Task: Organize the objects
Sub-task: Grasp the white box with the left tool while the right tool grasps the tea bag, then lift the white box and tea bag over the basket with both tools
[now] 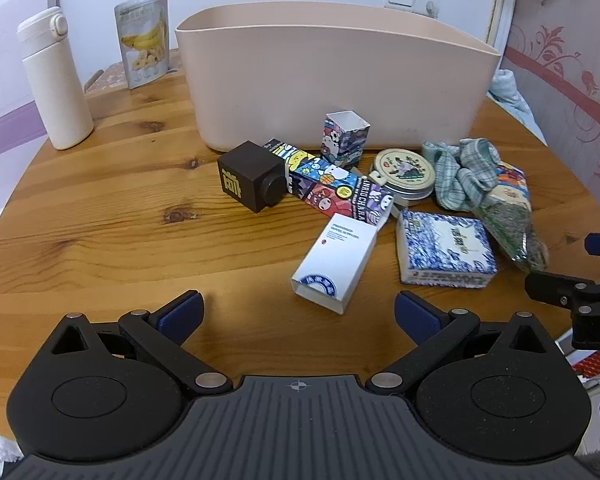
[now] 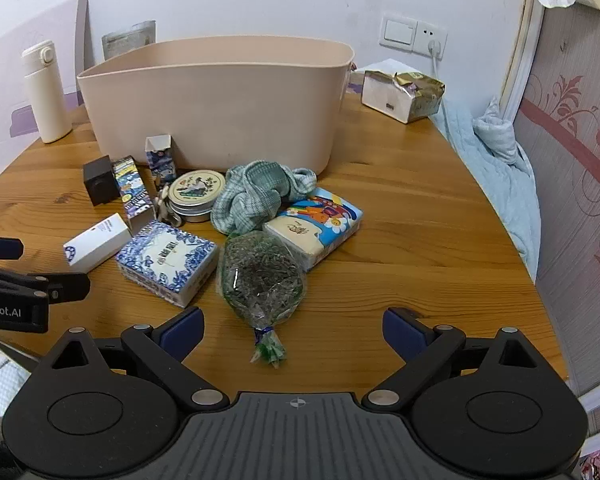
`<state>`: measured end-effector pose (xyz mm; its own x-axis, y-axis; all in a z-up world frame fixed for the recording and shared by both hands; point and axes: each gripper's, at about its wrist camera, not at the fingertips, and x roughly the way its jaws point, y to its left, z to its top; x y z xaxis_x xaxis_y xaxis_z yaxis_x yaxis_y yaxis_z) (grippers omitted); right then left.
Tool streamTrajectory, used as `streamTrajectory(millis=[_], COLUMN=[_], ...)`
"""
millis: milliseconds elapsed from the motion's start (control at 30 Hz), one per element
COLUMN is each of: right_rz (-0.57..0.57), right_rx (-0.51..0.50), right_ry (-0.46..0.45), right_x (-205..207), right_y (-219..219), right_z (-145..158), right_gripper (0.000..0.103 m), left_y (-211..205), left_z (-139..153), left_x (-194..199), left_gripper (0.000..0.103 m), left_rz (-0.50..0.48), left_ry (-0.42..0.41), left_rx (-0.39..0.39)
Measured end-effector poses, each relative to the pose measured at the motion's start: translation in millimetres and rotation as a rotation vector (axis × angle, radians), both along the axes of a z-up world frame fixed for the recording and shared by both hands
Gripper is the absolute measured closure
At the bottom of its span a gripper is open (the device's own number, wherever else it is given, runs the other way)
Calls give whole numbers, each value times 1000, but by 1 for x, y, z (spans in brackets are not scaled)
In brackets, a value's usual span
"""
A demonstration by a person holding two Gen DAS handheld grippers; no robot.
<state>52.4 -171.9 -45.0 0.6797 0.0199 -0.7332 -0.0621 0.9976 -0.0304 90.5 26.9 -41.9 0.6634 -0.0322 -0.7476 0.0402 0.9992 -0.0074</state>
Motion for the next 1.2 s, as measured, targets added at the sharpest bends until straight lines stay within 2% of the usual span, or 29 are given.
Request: streamTrajectory(millis=[200,467,600,733,800,867,900,1067,1200], right_rz=[14,37,56,88,102,109,113,128,128], right_rx=[-2,11,26,36,35,38,38,62,70], right_ry=[25,57,49,47,48,53,56,51,19], right_x=[14,29,34,38,39,39,40,38,37], right_y=[2,4,3,5,7,8,8,5,1], right_z=[-6,-15,-15,-12,-11,-10,-10,-1,14], right_gripper=[8,15,23,45,53,56,57,58,58], left_y=[1,-3,-3,-3,-2,-1,0,4,6], left_z=[-6,-7,-7,-4,-3,-1,0,3,15], left_x=[12,22,27,30,32,33,33,33,28], left_gripper=[0,17,22,43,53,71,71,72,72], left_rz=[-11,-46,-54,-52,-51,-46,-166,-165,-175], left_ry=[19,-13,-20,-25,-23,-19,-15,8,-14], left_rx=[-19,0,-5,4,-1,-4,-5,-25,-31])
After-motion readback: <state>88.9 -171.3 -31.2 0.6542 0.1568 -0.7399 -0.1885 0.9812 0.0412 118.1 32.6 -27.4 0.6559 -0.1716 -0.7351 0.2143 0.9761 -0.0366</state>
